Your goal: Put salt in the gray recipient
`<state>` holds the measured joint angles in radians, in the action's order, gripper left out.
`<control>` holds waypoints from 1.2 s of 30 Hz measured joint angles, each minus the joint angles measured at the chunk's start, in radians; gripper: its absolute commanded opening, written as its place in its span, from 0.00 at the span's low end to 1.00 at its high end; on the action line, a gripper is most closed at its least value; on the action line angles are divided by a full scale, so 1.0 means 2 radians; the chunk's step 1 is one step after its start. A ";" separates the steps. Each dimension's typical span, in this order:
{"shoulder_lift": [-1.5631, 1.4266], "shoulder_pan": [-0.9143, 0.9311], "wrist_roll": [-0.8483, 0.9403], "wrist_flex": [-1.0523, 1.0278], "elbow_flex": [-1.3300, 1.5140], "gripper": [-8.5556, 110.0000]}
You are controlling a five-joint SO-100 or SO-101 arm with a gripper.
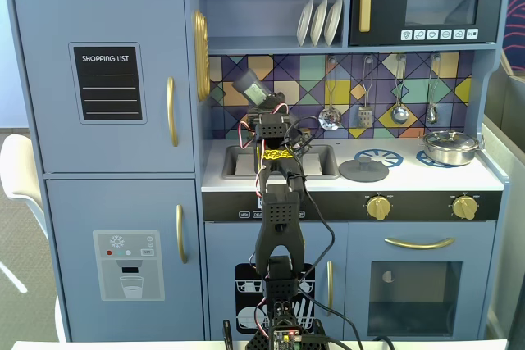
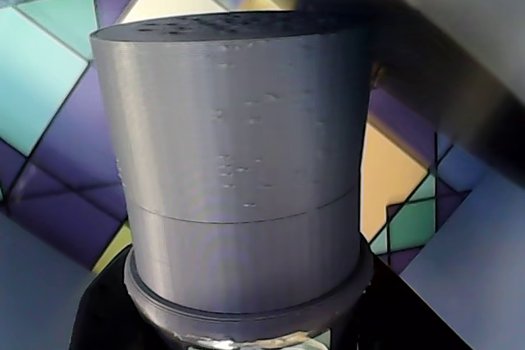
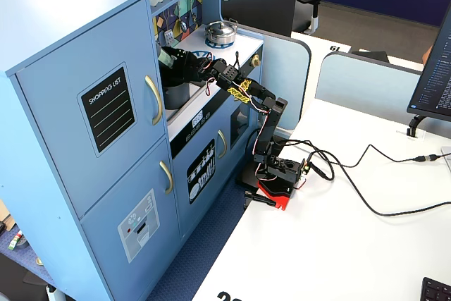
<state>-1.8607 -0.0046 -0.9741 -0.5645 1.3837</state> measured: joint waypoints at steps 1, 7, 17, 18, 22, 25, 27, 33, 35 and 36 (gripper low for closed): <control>0.000 -0.005 0.005 0.005 -0.002 0.07; -0.001 -0.021 0.082 0.015 -0.055 0.07; -0.001 0.111 0.525 0.021 -0.076 0.07; 0.000 0.132 0.582 0.021 -0.076 0.07; 0.000 0.216 0.816 0.034 -0.076 0.07; 0.000 0.285 0.993 0.048 -0.076 0.07; 0.000 0.329 1.108 0.049 -0.076 0.07; 0.000 0.423 1.261 0.048 -0.074 0.07; -0.001 0.435 1.270 0.064 -0.059 0.07; -0.001 0.438 1.272 0.074 -0.046 0.07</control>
<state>-1.8623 0.8713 1.5708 -0.4157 1.2916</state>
